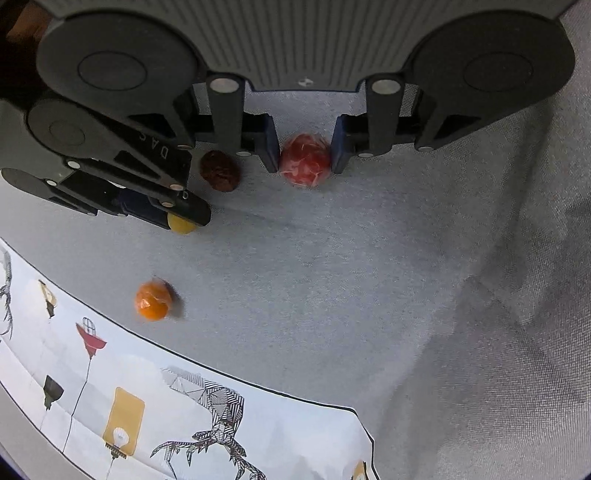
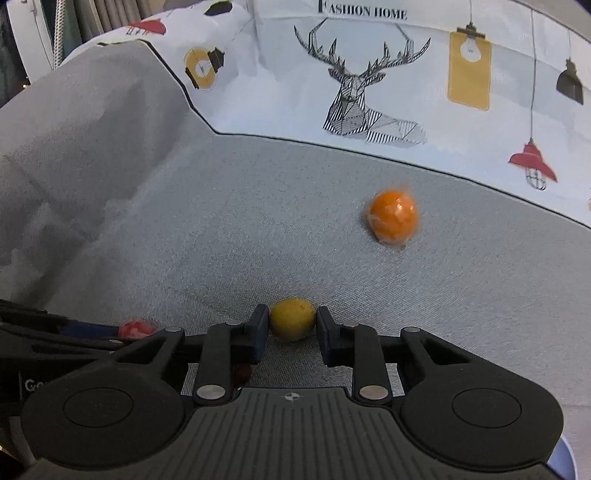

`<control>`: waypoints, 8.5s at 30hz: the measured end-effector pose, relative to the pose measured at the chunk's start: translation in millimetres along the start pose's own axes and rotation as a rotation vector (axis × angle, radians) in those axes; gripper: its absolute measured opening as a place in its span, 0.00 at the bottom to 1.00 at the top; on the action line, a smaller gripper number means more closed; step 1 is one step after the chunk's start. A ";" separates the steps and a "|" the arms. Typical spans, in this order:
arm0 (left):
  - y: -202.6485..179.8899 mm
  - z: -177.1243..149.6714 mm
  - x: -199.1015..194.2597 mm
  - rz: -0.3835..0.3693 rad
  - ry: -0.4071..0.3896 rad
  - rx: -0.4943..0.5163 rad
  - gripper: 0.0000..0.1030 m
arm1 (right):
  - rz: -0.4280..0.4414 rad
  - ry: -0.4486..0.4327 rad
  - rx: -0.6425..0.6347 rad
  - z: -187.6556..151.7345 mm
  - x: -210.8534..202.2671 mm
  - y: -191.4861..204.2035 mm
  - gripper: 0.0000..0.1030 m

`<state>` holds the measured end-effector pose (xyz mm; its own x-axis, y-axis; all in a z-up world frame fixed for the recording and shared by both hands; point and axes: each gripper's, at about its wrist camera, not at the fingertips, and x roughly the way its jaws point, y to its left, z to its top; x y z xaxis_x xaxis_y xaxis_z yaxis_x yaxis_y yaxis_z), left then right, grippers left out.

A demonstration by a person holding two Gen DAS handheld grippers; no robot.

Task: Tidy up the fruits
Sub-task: 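Grasp a wrapped red fruit with the left tool while the right tool grasps a yellow fruit, then carry the red fruit and yellow fruit over the plate and open both tools, then grasp a red date with the left tool while the right tool grasps a wrapped orange, then carry the date and wrapped orange over the plate and open both tools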

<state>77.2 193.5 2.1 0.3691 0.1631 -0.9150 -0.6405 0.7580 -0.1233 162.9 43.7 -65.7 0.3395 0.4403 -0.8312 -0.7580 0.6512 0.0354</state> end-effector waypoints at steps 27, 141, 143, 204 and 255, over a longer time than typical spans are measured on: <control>-23.1 -18.0 -32.0 -0.055 -0.013 0.046 0.32 | -0.128 -0.124 0.286 -69.4 -141.4 -73.8 0.28; -148.5 -79.0 -45.0 -0.411 -0.126 0.565 0.38 | -0.226 0.010 0.266 -84.7 -143.9 -104.5 0.44; -148.9 -79.2 -45.2 -0.411 -0.125 0.563 0.38 | -0.225 0.010 0.268 -84.7 -144.0 -103.7 0.44; -42.8 -13.9 7.6 0.027 -0.022 -0.106 0.27 | -0.052 -0.117 0.198 35.4 -27.3 -49.3 0.62; -27.8 -8.1 8.8 0.075 -0.023 -0.174 0.26 | 0.070 0.076 -0.061 56.4 39.4 -16.8 0.38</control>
<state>92.8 168.8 -5.6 0.3298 0.2307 -0.9155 -0.7728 0.6229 -0.1215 220.5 85.0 -67.7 0.2431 0.4341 -0.8674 -0.8116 0.5808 0.0632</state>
